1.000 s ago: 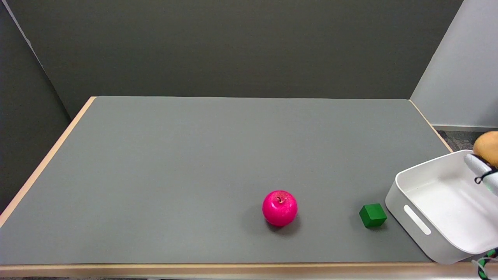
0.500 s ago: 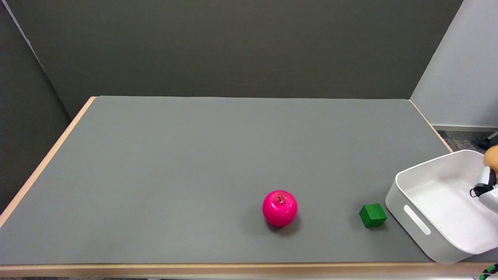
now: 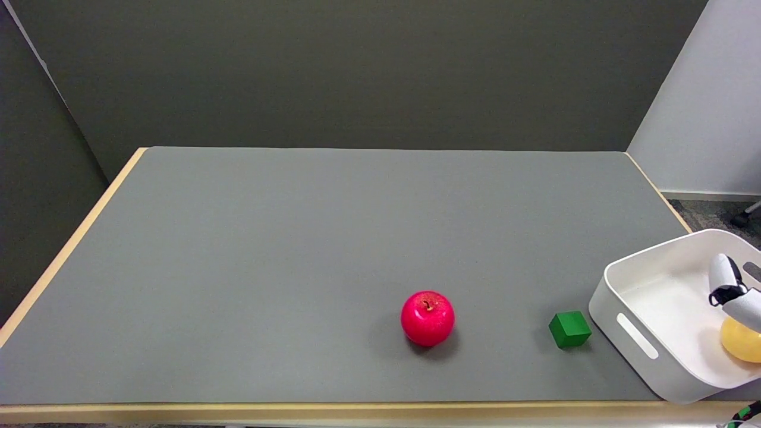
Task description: Place the yellow pear into the white box.
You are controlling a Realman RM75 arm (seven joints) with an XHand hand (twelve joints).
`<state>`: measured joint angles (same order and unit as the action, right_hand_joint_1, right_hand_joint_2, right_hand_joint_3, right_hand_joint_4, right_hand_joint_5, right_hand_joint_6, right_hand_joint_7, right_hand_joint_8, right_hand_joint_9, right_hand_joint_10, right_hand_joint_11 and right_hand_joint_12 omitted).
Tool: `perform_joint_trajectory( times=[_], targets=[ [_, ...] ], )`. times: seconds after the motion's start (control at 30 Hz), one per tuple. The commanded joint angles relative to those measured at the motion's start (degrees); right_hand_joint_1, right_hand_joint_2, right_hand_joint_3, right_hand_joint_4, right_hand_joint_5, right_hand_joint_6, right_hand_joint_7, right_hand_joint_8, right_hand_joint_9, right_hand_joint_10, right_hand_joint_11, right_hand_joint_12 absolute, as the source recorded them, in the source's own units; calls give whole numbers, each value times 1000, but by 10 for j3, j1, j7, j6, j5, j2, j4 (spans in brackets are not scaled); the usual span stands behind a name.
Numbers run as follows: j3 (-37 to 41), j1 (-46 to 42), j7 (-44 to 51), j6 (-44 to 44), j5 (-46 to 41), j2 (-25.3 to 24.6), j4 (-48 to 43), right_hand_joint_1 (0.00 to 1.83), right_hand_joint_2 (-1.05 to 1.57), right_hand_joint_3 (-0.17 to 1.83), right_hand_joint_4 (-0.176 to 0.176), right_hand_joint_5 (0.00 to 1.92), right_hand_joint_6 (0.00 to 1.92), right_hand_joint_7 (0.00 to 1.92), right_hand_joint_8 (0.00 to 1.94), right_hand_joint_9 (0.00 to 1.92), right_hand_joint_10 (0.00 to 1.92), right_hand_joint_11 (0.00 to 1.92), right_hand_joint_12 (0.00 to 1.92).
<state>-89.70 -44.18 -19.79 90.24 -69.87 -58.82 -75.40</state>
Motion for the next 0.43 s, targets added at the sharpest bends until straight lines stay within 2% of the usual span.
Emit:
perform_joint_trajectory(
  times=[0.03,0.17,0.23,0.3,0.37,0.43],
  targets=[
    [-22,47,-28,33,146,24,-51,573,581,750,89,100,276,-1,-1,-1,-1,-1,-1],
    [-43,92,-27,16,225,34,-94,499,606,793,72,90,277,-1,-1,-1,-1,-1,-1],
    [-62,120,-27,8,254,32,-102,430,586,902,64,97,374,15,111,-1,117,-1,197],
    [-84,154,-27,0,293,24,-103,385,595,947,43,140,428,75,257,10,391,-1,571],
    [-102,187,-29,-13,324,15,-97,378,669,860,22,204,412,168,259,45,579,-1,837],
    [-120,211,-32,-25,341,8,-95,349,686,936,4,247,480,280,344,179,718,34,1076]
  ],
)
